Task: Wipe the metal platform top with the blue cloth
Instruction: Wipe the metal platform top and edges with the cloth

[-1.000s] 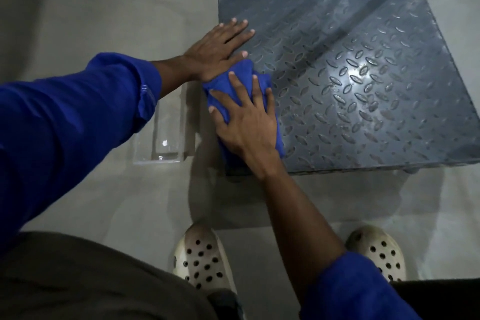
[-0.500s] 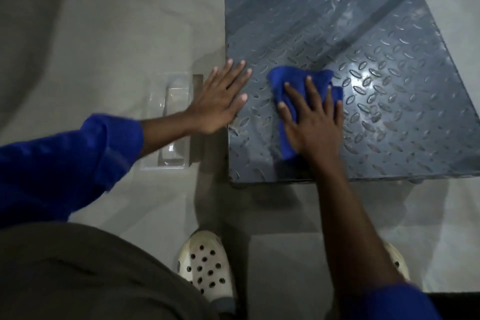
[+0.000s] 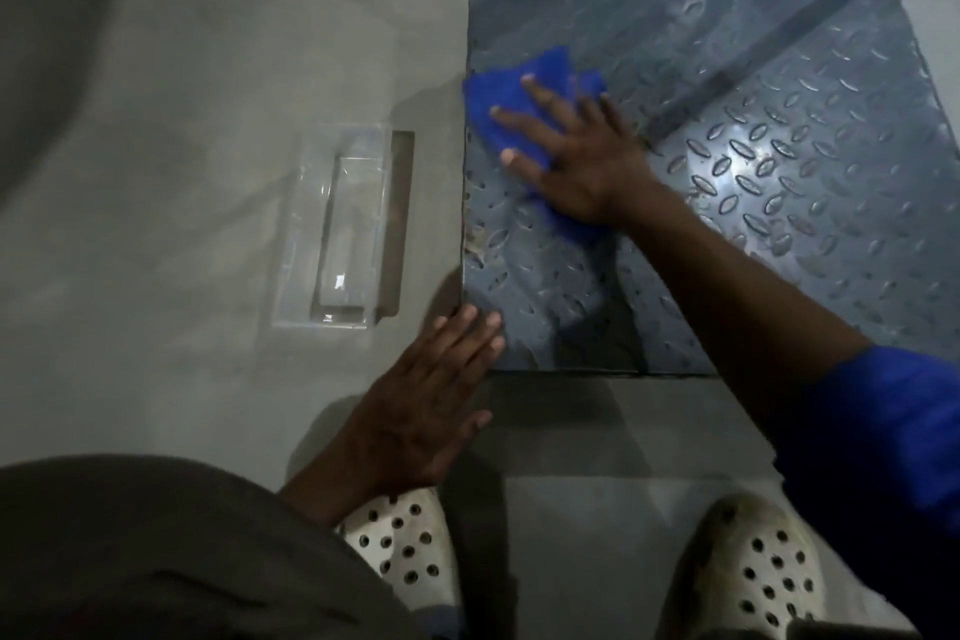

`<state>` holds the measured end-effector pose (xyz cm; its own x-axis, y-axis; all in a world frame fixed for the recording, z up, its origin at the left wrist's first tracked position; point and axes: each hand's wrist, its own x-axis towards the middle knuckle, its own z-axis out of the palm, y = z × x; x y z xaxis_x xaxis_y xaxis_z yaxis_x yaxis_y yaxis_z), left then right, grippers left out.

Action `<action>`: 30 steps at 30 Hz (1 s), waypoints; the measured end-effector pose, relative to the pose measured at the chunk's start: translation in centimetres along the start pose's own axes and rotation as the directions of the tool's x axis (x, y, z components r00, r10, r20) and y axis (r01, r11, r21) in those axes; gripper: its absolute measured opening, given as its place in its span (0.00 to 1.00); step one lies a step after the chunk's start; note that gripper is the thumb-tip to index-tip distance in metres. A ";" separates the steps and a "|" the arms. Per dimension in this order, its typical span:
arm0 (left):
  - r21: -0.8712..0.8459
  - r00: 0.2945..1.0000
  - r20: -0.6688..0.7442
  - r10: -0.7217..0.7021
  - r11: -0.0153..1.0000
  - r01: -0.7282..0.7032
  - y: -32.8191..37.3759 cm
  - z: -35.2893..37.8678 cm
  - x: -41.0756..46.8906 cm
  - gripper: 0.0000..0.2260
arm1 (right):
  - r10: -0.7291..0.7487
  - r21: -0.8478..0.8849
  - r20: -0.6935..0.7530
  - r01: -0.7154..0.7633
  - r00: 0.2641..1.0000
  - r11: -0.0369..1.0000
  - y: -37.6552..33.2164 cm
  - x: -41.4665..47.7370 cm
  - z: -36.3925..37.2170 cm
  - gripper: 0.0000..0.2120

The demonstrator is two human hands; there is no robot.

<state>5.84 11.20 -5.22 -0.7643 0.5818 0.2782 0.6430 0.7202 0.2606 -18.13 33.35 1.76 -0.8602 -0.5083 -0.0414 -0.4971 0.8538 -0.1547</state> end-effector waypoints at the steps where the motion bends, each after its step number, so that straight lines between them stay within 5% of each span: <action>1: 0.007 1.000 -0.020 0.001 1.000 -0.001 0.0 0.2 -0.1 0.30 | -0.170 -0.051 0.011 0.170 0.985 0.984 -1.3 -0.5 0.5 0.30; 3: 0.009 0.999 -0.048 -0.002 1.000 0.002 -0.1 0.4 -0.1 0.29 | -0.448 -0.056 0.055 0.451 0.892 0.891 -2.6 -1.6 1.3 0.27; 5: -0.010 0.999 -0.050 -0.003 1.000 0.003 -0.3 0.3 0.0 0.27 | -0.522 -0.018 0.072 0.525 0.850 0.851 -1.4 -1.0 1.0 0.26; 7: -0.052 0.997 -0.070 -0.017 0.999 0.014 -0.2 -0.1 0.1 0.24 | -0.413 0.030 0.038 0.412 0.910 0.911 1.2 2.0 -0.1 0.27; 9: -0.091 0.994 -0.102 -0.040 0.995 0.030 0.0 -0.3 0.5 0.21 | -0.119 0.097 -0.018 0.120 0.993 0.988 3.6 4.8 -1.3 0.27; 11: -0.111 0.989 -0.137 -0.064 0.993 0.049 0.1 -0.3 1.1 0.20 | 0.030 0.111 -0.002 -0.030 1.000 0.993 4.1 6.1 -1.4 0.30; 13: -0.122 0.982 -0.172 -0.081 0.991 0.060 -0.1 -0.1 1.6 0.19 | -0.121 0.035 0.032 0.120 0.992 0.992 2.0 5.2 -1.0 0.31; 16: -0.175 0.972 -0.215 -0.095 0.983 0.058 -0.4 0.2 2.1 0.18 | -0.476 -0.007 0.045 0.477 0.878 0.879 0.0 0.6 0.2 0.28; 18: -0.194 0.970 -0.219 -0.104 0.979 0.061 -0.9 0.1 2.8 0.18 | -0.531 0.023 -0.015 0.532 0.847 0.847 1.4 -0.1 0.3 0.26; 22: -0.115 0.981 -0.175 -0.089 0.991 0.069 -2.4 -1.0 5.9 0.18 | -0.077 0.110 -0.061 0.084 0.995 0.990 6.7 4.5 -1.1 0.25; 25: 0.013 0.976 -0.184 -0.119 0.992 0.123 -2.6 -0.9 8.8 0.18 | 0.143 0.111 -0.085 -0.133 0.986 0.985 7.5 5.9 -0.5 0.32; 30: 0.037 0.914 -0.233 -0.333 0.936 0.350 0.5 1.2 13.3 0.22 | -0.278 0.019 -0.028 0.279 0.960 0.960 3.9 4.5 0.9 0.28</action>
<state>-4.08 19.78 -2.46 -0.9008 0.2039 0.3834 0.3325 0.8917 0.3070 -23.83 34.30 0.11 -0.6908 -0.7224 0.0308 -0.7149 0.6760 -0.1784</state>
